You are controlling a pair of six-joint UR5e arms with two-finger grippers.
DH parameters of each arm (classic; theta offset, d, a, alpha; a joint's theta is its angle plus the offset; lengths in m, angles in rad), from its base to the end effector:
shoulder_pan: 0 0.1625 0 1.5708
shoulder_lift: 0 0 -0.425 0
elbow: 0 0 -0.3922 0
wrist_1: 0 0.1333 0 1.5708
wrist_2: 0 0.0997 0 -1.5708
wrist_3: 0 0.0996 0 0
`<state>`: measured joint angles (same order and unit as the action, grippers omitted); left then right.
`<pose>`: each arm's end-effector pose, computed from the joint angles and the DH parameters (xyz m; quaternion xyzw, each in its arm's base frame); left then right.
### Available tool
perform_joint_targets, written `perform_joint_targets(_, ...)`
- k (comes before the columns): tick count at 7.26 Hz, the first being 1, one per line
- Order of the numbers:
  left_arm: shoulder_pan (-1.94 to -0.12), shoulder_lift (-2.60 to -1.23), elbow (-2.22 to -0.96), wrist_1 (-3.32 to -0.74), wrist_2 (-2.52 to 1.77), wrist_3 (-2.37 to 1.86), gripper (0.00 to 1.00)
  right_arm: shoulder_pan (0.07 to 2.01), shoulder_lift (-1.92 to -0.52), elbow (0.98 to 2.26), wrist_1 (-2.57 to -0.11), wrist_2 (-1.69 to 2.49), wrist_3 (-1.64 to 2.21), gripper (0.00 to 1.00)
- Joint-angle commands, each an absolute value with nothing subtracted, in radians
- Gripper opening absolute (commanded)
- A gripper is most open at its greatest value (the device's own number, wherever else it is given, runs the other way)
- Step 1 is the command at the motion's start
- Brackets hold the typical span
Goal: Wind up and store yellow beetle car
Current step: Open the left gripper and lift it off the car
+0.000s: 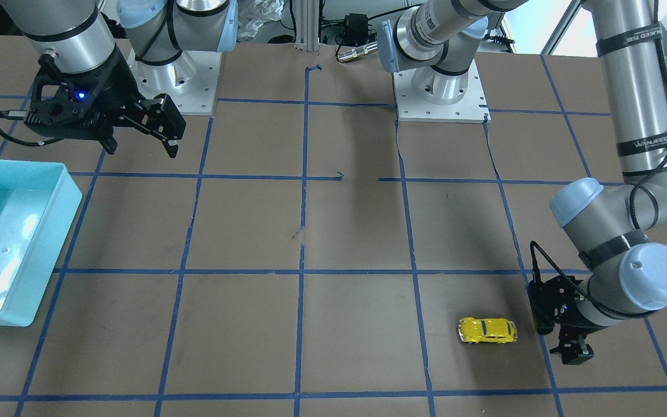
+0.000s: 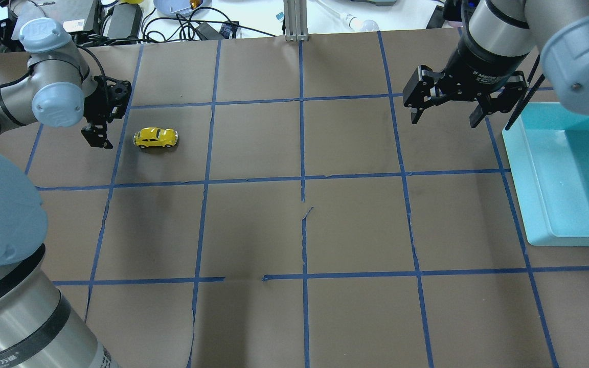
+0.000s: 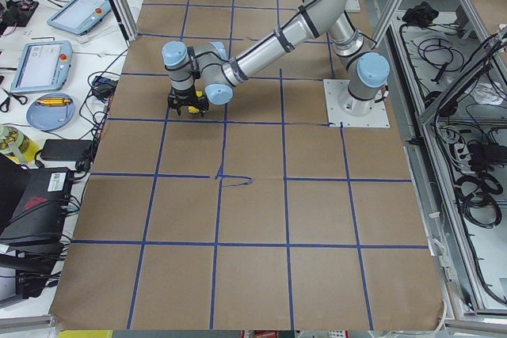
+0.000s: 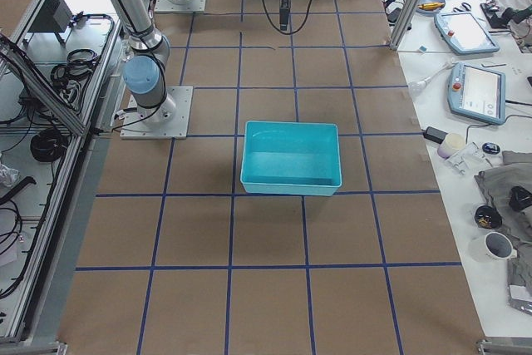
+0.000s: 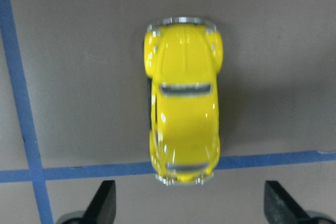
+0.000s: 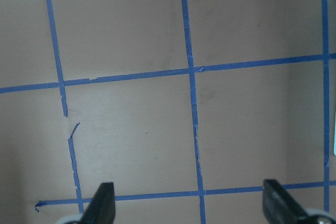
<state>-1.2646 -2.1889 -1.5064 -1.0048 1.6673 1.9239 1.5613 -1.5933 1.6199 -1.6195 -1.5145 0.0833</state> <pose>0.0873 -0.6864 0.2047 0.7224 0.6897 0.0406 0.0267 0.1343 -0.4857 0.4797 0.0461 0.9985 -0.0100 0.0285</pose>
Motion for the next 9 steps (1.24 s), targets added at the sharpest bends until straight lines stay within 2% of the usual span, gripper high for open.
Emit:
perform_joint_targets(1,-1.266,-2.187,-1.508,-1.006,1.664,1.918,1.00,1.560,-1.595,1.620,-1.614,-1.517,0.083,1.00)
perform_joint_targets(5,-1.320,-2.146,-1.526,-1.019,1.661,1.786,1.00,1.560,-1.597,1.620,-1.606,-1.517,0.084,1.00)
perform_joint_targets(9,-1.440,-1.840,-1.673,-1.081,1.611,0.943,1.00,1.560,-1.595,1.620,-1.606,-1.516,0.091,1.00)
